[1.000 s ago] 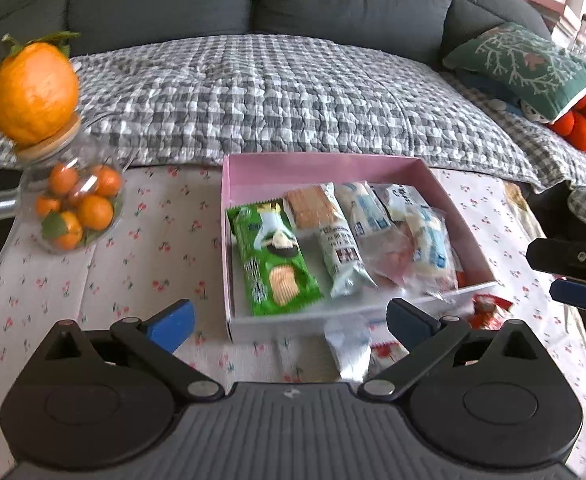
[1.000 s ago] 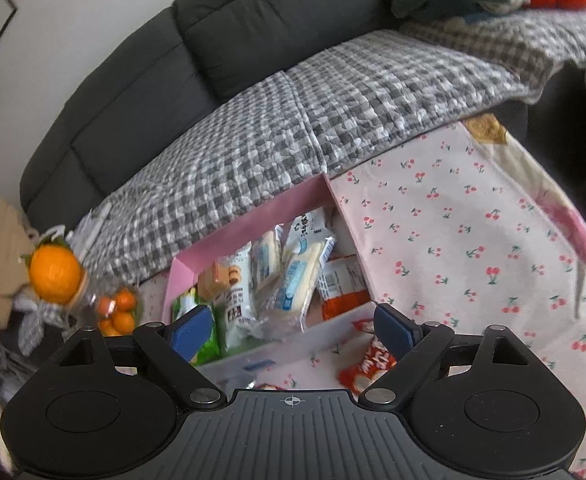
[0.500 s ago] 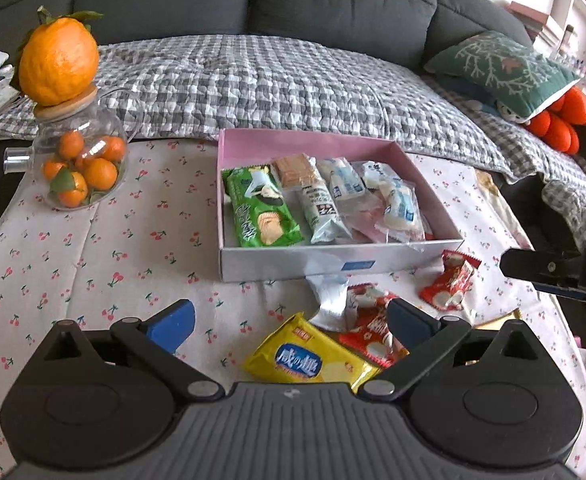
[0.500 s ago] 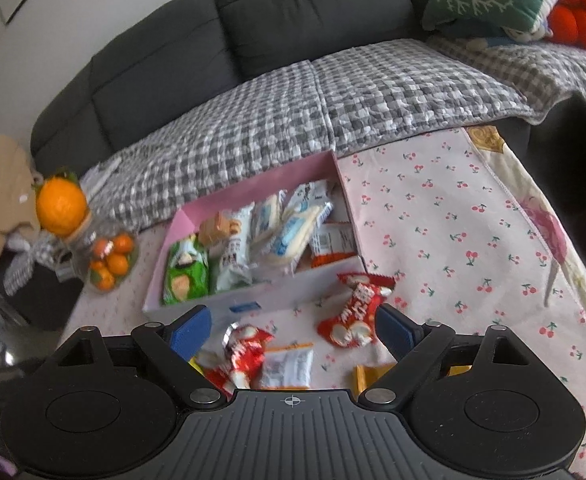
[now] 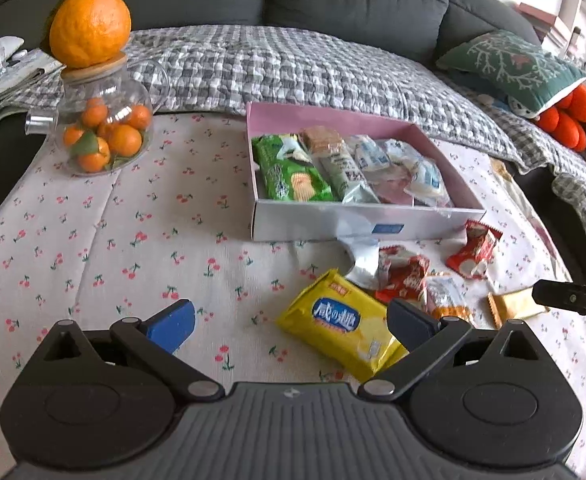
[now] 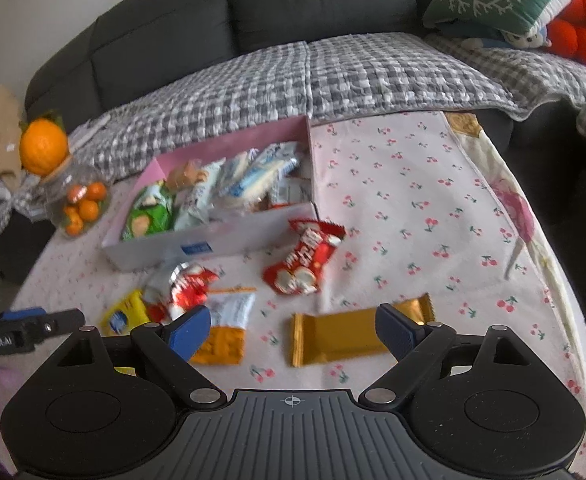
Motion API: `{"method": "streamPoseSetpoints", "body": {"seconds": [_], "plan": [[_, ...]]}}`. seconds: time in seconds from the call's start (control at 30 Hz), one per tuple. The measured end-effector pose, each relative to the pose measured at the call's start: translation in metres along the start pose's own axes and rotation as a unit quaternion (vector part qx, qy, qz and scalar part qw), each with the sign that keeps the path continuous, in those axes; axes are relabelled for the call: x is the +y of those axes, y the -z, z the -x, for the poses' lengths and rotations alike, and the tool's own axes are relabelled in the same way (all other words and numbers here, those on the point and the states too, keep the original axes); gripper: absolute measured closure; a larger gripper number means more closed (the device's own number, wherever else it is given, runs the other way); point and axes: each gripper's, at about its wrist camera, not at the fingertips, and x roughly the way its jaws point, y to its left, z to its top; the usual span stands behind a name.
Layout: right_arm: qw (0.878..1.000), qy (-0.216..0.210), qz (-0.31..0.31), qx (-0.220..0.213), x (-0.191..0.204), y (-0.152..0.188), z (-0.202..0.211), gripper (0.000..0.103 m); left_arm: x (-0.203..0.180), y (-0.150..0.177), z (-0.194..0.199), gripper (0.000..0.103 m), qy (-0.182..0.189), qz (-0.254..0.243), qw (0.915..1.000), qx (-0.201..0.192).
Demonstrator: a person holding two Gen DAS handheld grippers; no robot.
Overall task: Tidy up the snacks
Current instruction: 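Move both open tools back over the loose snacks, then grasp the yellow cracker pack with the left tool while the right tool grasps the gold bar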
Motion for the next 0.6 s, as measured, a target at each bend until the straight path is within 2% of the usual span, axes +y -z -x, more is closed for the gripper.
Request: {"method": "streamPoseSetpoints", "body": {"seconds": [0.07,0.37,0.5,0.6], "plan": [[1.0,0.004,0.013,0.003,-0.003,0.006,-0.001,0.007,-0.001,0.005,-0.002,0.001,0.002,-0.001,1.0,0.0],[0.997,0.021,0.059,0.033,-0.016,0.039,-0.016,0.006,-0.018,0.019,-0.014,0.001,0.021,-0.018,0.9996,0.002],[0.997,0.038,0.065,0.034,-0.021,0.045,-0.022,0.006,-0.019,0.016,-0.023,0.001,0.015,0.02,0.9995,0.02],[0.998,0.04,0.039,0.025,-0.024,0.036,-0.023,0.006,-0.015,0.01,-0.03,0.001,-0.007,0.07,0.9973,0.024]]}}
